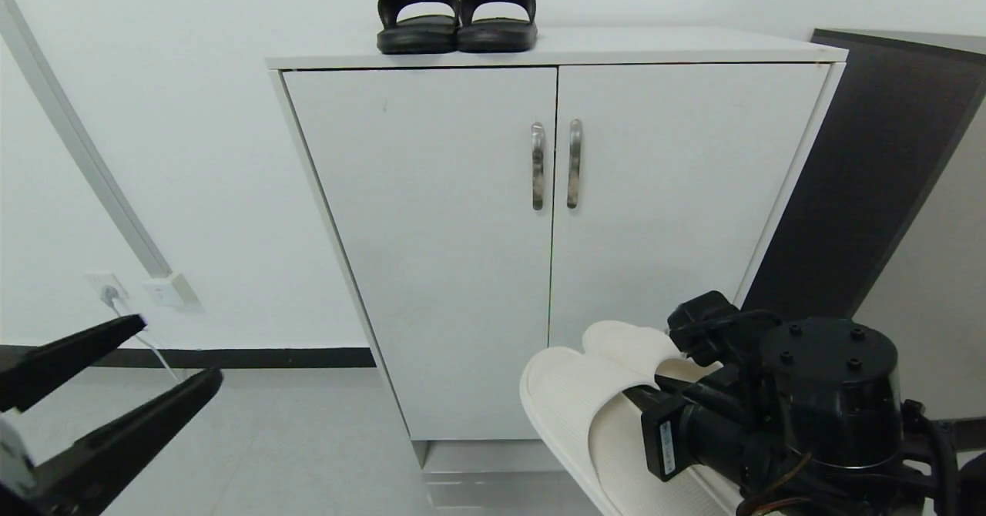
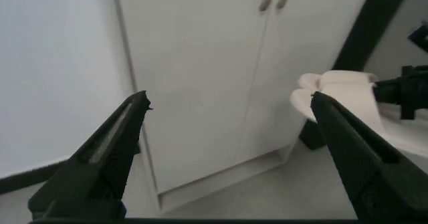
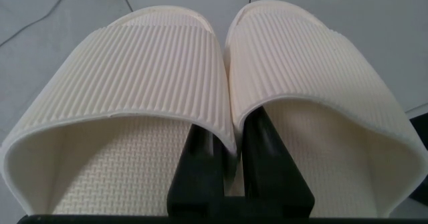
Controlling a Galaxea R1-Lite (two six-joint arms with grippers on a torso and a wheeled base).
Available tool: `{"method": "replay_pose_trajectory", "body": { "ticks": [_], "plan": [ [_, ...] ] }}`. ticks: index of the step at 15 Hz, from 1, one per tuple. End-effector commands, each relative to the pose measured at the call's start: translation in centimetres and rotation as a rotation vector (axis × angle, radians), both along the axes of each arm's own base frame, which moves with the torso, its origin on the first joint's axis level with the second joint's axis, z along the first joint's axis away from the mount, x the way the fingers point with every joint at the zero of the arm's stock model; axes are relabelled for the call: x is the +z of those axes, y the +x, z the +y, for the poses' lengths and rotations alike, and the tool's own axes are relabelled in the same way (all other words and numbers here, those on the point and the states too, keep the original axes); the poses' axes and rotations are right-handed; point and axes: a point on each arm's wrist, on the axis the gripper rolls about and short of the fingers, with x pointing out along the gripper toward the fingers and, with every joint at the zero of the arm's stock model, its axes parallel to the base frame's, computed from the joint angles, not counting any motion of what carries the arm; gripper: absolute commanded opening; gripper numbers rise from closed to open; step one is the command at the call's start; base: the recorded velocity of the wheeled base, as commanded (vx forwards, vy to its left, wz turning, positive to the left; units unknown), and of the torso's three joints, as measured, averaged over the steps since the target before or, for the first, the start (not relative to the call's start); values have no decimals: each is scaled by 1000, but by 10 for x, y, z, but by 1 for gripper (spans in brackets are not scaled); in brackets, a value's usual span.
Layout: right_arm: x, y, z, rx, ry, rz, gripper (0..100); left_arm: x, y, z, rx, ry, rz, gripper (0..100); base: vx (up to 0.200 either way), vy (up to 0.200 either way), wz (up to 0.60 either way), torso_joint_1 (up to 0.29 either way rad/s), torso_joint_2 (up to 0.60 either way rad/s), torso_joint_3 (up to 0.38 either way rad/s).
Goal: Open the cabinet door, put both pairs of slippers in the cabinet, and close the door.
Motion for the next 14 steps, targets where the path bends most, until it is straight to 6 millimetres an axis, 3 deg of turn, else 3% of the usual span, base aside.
{"method": "replay_pose_trajectory", "body": {
  "ticks": [1,6,10,14],
  "plan": [
    [1,1,0,-1,2,-1,0,19,52,-38,-159,-5,60,100,0,0,0,0,0,0],
    [3,1,0,-3,13,-10,0,37,84,-87,-261,-9,59,100,0,0,0,0,0,0],
    [1,2,-1,-6,9,-6,0,25,127,-118,-277,-25,25,100,0,0,0,0,0,0],
    [1,1,-1,-5,5,-8,0,39,140,-146,-347,-90,24,100,0,0,0,0,0,0]
  ]
}}
